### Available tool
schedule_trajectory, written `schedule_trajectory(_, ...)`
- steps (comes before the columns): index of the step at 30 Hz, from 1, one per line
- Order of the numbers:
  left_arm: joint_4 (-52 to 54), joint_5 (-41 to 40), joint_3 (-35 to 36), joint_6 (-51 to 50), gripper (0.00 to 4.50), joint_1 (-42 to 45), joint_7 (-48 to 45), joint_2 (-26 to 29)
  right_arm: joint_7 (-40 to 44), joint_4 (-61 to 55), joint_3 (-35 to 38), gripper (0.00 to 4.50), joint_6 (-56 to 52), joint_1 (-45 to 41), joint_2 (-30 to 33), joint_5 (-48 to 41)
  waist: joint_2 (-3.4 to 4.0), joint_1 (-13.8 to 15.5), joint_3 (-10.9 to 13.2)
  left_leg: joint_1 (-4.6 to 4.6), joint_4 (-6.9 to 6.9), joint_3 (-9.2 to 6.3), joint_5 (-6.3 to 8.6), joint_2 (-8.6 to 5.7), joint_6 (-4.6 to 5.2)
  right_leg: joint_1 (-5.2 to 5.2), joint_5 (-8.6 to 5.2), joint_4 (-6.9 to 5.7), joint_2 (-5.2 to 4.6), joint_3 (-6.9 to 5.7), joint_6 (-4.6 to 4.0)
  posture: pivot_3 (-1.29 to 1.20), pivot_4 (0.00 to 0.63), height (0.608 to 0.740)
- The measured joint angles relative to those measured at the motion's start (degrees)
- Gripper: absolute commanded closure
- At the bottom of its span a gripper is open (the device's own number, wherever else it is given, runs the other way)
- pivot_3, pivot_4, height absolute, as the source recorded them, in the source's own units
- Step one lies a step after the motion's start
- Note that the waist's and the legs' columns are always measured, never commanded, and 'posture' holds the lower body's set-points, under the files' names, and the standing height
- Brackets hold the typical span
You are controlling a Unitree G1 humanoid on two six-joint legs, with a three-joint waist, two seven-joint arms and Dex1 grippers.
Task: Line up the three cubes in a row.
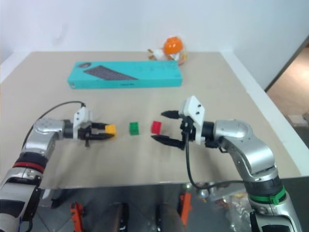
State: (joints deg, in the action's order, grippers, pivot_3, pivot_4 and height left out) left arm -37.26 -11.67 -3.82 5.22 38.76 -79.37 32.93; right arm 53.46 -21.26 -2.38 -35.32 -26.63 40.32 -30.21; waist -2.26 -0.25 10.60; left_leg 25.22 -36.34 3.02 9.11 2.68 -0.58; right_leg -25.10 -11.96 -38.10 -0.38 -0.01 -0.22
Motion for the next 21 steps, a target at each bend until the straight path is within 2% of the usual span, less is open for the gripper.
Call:
schedule_trajectory(19, -0.15, 1.38, -0.89, 0.70, 3.19, 1.02, -2.43, -0.21, -0.45, -0.06, 0.03, 0.00, 0.07, 1.00, 0.00, 0.07, 0.00, 0.03, 0.00, 0.01, 0.02, 0.00, 0.00, 0.05, -0.01, -0.06, 0.01, 0.00, 0.21, 0.00, -0.06, 0.00, 0.150, 0.740)
schedule_trajectory(21, -0.87, 1.67, -0.97, 1.40, 2.14, 1.38, -2.46, -0.22, -0.77, -0.06, 0.04, 0.00, 0.07, 1.04, 0.00, 0.07, 0.00, 0.03, 0.00, -0.01, 0.02, 0.00, 0.00, 0.05, -0.01, -0.06, 0.03, 0.00, 0.21, -0.01, -0.08, 0.00, 0.150, 0.740)
